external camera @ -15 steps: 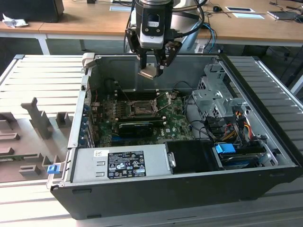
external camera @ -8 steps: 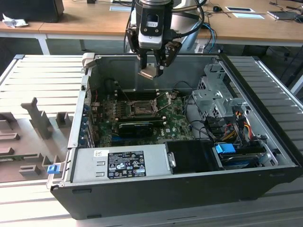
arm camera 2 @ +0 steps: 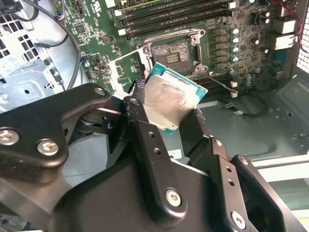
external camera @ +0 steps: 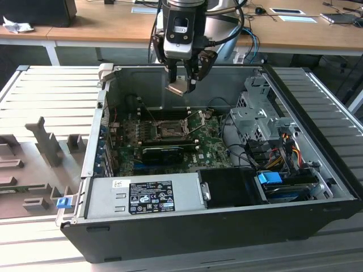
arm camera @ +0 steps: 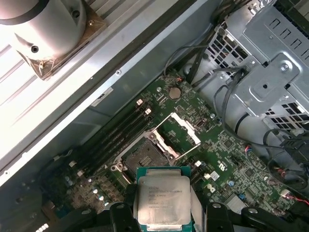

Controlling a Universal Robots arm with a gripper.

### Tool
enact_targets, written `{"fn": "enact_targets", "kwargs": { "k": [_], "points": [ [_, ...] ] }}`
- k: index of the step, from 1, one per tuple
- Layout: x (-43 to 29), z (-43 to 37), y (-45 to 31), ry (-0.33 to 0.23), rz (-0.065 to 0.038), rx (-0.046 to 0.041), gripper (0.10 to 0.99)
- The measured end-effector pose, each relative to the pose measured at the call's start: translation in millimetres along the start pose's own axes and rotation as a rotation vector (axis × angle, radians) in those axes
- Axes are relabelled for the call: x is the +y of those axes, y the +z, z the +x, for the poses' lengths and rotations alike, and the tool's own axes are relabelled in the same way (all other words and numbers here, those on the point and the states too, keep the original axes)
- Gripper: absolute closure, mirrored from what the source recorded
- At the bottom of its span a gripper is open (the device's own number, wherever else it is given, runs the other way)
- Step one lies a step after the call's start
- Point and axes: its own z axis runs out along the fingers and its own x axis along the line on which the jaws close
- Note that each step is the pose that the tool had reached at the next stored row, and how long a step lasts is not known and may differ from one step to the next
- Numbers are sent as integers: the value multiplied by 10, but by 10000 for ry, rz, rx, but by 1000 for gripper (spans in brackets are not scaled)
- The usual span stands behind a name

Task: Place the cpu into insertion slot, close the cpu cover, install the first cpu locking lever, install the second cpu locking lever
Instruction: 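Place the cpu into insertion slot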

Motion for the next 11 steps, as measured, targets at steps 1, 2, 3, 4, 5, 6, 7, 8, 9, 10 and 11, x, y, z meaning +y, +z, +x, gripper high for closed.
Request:
{"fn": "enact_targets", "kwargs": {
  "k": [1, 2, 3, 4, 5, 6, 7, 8, 9, 10, 11],
  "points": [
    [0, 0, 2, 40, -1, -4, 561],
    [0, 0, 3, 86, -1, -8, 561],
    [-1, 0, 5, 143, -2, -13, 561],
    [-1, 0, 7, 202, -3, -18, 561],
    [-1, 0, 8, 285, -6, -25, 561],
    [-1, 0, 9, 369, -7, -33, 561],
    [-1, 0, 10, 462, -9, -41, 561],
    [-1, 0, 11, 502, -10, -45, 561],
    [-1, 0, 11, 528, -10, -47, 561],
    [-1, 0, 12, 556, -11, -50, 561],
    [-1, 0, 11, 586, -11, -52, 561]
  ]
}}
